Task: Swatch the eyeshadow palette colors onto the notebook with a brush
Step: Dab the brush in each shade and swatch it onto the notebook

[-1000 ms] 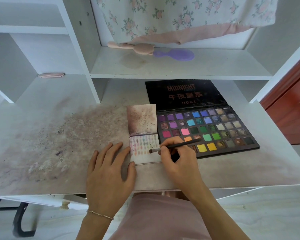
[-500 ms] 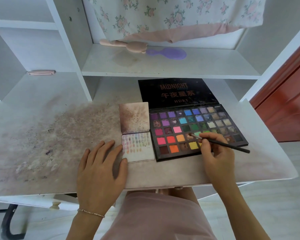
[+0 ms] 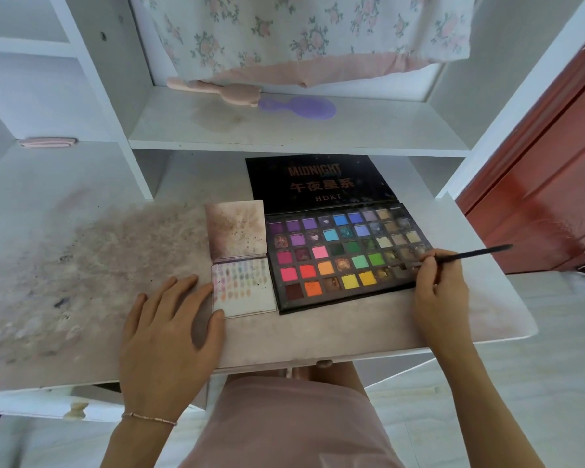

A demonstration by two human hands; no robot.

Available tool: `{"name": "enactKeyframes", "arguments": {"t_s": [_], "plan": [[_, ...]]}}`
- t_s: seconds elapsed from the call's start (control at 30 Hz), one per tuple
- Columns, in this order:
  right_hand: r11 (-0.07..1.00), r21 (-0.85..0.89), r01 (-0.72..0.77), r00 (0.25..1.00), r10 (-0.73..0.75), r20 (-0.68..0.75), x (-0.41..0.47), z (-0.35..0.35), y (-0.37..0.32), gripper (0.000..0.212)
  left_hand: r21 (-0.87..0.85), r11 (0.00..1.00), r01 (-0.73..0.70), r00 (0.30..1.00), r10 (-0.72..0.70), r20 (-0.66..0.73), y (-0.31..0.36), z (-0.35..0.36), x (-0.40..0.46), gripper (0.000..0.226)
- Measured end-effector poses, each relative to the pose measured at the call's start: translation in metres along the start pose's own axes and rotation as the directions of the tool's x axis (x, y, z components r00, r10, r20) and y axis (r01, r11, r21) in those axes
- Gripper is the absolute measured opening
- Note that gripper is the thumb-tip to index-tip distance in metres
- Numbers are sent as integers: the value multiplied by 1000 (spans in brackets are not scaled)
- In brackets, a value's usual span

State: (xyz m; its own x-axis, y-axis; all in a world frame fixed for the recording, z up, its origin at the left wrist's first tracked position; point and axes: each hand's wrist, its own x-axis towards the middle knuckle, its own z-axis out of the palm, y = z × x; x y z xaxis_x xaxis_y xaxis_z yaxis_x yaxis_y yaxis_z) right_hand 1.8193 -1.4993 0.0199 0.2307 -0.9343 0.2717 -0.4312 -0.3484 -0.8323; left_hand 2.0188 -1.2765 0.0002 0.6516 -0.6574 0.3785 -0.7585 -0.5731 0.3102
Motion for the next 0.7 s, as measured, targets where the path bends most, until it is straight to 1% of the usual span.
{"name": "enactKeyframes", "arguments": {"t_s": [0.17, 0.3, 0.43, 0.57, 0.7], "plan": [[997, -73, 17, 998, -13, 65, 0, 1, 1, 11, 3, 1000, 0, 1000, 0, 22, 0, -2, 0, 49], [998, -60, 9, 1000, -8, 7, 1, 1, 2, 12, 0, 1000, 4, 1000, -4, 31, 1, -3, 0, 50], [997, -77, 21, 999, -18, 37, 0, 1, 1, 14, -3, 1000, 2, 999, -2, 35, 1, -4, 0, 51], [998, -59, 4, 1000, -4, -3, 0, 1, 1, 13, -6, 1000, 2, 1000, -2, 28, 1, -3, 0, 50], [997, -68, 23, 1000, -22, 14, -1, 1, 0, 14, -8, 1000, 0, 1000, 0, 11, 0, -2, 0, 50]]}}
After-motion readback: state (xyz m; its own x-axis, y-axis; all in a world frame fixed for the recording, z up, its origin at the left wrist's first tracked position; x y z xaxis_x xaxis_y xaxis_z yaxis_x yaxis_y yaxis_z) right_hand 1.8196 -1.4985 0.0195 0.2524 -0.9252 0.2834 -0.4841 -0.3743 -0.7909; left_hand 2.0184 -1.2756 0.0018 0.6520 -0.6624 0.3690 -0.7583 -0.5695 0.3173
